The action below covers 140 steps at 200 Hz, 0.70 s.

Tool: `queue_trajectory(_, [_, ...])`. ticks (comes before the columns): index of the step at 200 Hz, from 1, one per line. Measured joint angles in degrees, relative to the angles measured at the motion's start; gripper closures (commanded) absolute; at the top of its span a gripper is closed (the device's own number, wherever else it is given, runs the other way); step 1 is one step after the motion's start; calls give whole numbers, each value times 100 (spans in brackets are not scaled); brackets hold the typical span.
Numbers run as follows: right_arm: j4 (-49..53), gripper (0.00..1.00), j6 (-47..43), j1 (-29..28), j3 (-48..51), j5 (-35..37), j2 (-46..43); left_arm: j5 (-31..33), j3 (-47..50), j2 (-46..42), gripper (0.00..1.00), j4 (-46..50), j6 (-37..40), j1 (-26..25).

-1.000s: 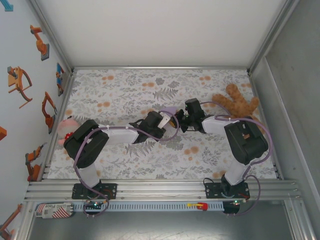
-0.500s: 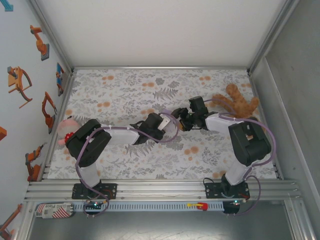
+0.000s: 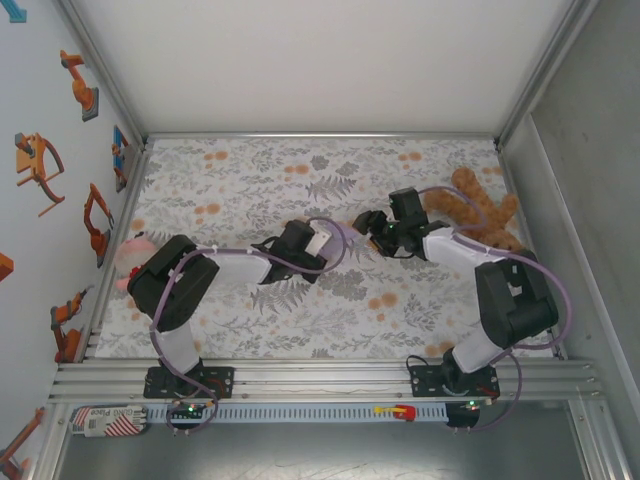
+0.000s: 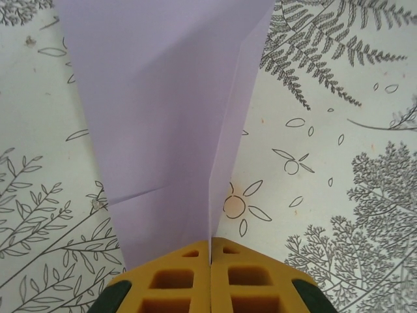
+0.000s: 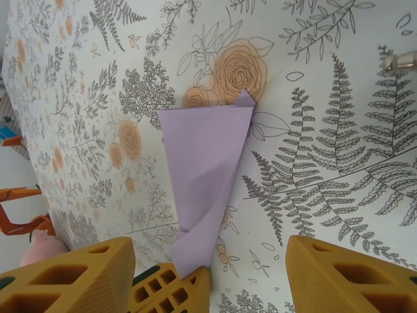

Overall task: Fold a paper plane with a square sheet of paper (pick it up from the middle)
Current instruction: Fold the wing for the fifth time at the center of the table.

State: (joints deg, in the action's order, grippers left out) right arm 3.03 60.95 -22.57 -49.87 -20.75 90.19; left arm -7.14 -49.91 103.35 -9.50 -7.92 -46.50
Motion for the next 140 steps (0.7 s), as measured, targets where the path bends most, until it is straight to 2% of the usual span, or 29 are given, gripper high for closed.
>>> queue_trajectory(76, [-129,39,-1001,0,256,-94,-105,-1198,26,-151,98,-42,-1143,350])
queue_trajectory(140, [-345,41,-1582,-79,254,-426,304,-1753,26,-33,98,-236,-1897,428])
